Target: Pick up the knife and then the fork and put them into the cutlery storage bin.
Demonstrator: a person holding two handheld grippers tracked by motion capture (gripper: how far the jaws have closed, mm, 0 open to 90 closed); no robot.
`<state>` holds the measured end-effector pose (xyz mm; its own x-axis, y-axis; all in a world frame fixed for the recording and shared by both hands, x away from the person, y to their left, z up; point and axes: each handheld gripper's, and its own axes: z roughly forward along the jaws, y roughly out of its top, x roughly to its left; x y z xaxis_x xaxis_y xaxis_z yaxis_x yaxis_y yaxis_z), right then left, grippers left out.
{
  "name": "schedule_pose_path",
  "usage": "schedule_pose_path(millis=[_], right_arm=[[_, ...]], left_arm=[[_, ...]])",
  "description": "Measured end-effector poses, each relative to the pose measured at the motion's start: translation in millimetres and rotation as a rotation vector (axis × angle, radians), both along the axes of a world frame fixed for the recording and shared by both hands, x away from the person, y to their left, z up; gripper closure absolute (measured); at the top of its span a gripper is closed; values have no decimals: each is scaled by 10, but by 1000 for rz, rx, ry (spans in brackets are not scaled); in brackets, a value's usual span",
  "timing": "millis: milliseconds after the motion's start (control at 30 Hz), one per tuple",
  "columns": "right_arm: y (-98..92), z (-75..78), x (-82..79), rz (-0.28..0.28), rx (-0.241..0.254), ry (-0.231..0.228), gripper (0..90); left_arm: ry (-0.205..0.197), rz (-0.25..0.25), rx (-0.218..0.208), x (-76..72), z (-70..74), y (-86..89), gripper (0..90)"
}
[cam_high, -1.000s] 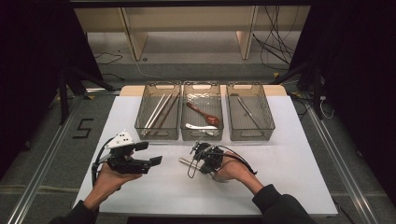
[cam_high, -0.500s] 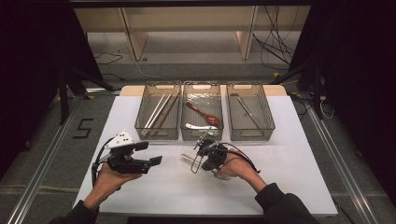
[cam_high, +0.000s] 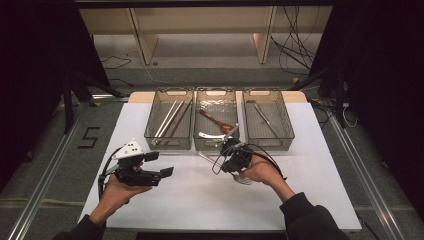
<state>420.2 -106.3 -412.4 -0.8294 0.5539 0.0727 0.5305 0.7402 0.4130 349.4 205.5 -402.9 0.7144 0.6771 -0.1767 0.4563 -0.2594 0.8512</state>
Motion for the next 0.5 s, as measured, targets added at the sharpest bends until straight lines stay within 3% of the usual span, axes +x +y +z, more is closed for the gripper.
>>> schedule_pose_path(millis=[500], right_arm=[[-412,293,143,-114,72,-64,845]], left_arm=[[0,0,0,0,-2,-2,189]])
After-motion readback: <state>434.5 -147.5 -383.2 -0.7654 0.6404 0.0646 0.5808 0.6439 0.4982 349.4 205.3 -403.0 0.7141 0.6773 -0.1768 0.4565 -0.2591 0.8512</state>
